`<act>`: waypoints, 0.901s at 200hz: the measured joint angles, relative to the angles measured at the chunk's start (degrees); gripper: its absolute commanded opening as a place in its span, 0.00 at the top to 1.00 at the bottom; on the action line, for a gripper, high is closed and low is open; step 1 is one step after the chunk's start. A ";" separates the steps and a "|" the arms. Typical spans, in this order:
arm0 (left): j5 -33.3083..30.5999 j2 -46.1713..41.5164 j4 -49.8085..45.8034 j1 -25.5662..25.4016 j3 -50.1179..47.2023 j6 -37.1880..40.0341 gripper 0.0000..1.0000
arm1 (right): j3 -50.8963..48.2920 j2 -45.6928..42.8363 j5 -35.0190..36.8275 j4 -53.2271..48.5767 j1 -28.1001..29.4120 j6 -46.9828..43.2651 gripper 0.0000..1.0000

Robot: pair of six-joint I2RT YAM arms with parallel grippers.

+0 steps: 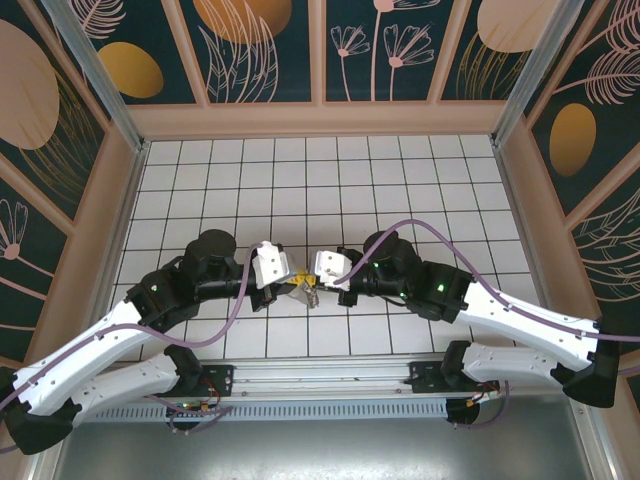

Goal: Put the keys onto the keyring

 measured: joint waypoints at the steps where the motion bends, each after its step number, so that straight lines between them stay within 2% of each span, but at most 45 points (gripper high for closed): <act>1: 0.00 0.00 0.00 0.00 0.00 0.00 1.00 | 0.00 0.02 0.00 0.00 0.00 0.00 1.00; 46: -0.04 -1.18 0.79 0.00 -0.72 -0.26 1.00 | 0.00 0.11 -0.22 0.50 0.00 0.00 1.00; 135: 3.93 -8.81 9.44 0.00 -5.90 -5.73 1.00 | -0.04 -1.07 -6.19 4.55 0.11 0.24 0.85; 180: 6.93 -11.08 17.09 0.00 -7.82 -9.05 1.00 | -1.22 -1.53 -7.17 4.83 0.09 0.22 0.86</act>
